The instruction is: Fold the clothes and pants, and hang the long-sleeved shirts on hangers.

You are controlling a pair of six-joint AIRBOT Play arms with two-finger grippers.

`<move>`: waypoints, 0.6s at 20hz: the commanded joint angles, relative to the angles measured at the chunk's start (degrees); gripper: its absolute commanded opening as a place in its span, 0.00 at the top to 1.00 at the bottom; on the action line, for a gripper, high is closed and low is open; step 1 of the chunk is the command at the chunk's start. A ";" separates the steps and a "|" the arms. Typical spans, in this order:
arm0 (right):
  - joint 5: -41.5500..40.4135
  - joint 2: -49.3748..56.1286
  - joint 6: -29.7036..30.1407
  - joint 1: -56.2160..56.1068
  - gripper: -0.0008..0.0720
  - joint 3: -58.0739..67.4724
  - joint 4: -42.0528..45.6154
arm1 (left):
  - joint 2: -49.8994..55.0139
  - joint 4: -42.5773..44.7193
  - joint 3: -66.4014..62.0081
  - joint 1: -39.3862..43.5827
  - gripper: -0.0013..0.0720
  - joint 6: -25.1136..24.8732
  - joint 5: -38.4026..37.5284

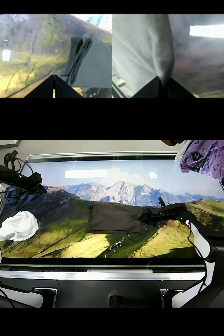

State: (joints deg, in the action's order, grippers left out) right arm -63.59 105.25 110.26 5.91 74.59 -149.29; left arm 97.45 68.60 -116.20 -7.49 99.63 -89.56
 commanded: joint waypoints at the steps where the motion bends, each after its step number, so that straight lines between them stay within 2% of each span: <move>1: 1.77 -3.04 -5.05 1.29 0.94 5.73 2.89 | -0.02 0.02 0.02 -0.04 0.96 0.00 0.02; 6: 0.00 -4.37 -17.99 5.77 0.94 24.15 13.40 | -0.02 0.02 0.04 -0.04 0.96 -0.04 0.02; 12: -0.70 -4.39 -28.98 15.37 0.94 38.27 23.69 | -0.02 0.02 0.04 -0.04 0.96 -0.17 0.00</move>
State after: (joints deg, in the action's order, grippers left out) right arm -64.10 100.97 87.90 16.64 106.76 -131.83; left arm 97.45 68.60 -116.18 -7.49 99.61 -89.56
